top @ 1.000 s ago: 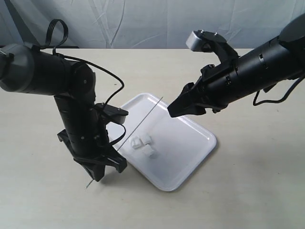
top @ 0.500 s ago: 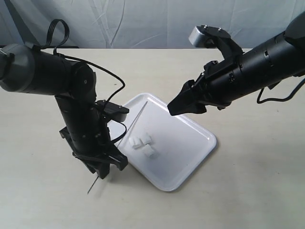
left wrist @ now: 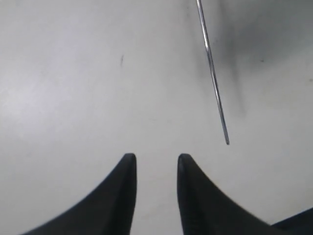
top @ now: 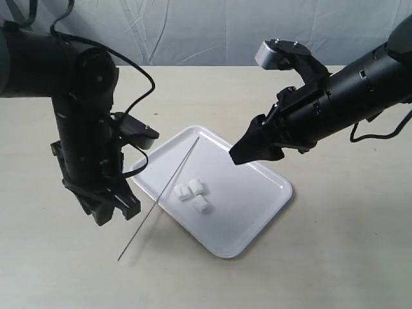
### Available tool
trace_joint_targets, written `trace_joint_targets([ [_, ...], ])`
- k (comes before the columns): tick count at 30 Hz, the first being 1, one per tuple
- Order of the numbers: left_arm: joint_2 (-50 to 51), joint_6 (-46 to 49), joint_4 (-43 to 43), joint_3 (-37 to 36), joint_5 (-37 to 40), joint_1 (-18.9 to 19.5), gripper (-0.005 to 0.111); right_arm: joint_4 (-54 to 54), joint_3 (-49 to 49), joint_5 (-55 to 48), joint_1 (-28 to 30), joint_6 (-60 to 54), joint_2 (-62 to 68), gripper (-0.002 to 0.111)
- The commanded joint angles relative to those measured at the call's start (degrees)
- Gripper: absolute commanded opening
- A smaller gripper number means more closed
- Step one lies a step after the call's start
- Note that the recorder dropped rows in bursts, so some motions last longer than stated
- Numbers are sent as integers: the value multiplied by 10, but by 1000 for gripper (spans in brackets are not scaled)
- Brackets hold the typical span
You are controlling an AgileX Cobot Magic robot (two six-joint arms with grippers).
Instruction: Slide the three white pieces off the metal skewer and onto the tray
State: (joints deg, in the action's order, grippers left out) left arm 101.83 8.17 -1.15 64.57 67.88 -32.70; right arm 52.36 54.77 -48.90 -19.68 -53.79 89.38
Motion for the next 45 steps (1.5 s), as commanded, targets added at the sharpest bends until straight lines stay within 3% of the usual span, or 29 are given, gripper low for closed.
trace_joint_targets([
  [1, -55, -6, -9, 2, 21, 2, 29, -28, -2, -79, 3, 27, -26, 56],
  [9, -273, 1, -91, -36, 21, 1, 29, -28, -4, -164, 3, 89, -138, 56],
  [14, -468, -17, -75, -87, -11, 1, 29, -17, -55, -74, 3, 103, -307, 56],
  [22, -810, -21, -108, -252, -276, 1, 29, 36, -272, 161, 2, 101, -644, 56],
  [27, -952, -31, -111, -356, -445, 1, 29, 64, -369, 251, 2, 101, -803, 56],
  [31, -983, -33, -113, -417, -507, 1, 29, 83, -419, 309, 2, 104, -854, 56],
  [37, -983, -30, -117, -479, -540, 1, 29, 84, -474, 309, 2, 104, -862, 56],
  [45, -983, -17, -117, -552, -584, 1, 29, 83, -548, 385, 2, 104, -862, 56],
])
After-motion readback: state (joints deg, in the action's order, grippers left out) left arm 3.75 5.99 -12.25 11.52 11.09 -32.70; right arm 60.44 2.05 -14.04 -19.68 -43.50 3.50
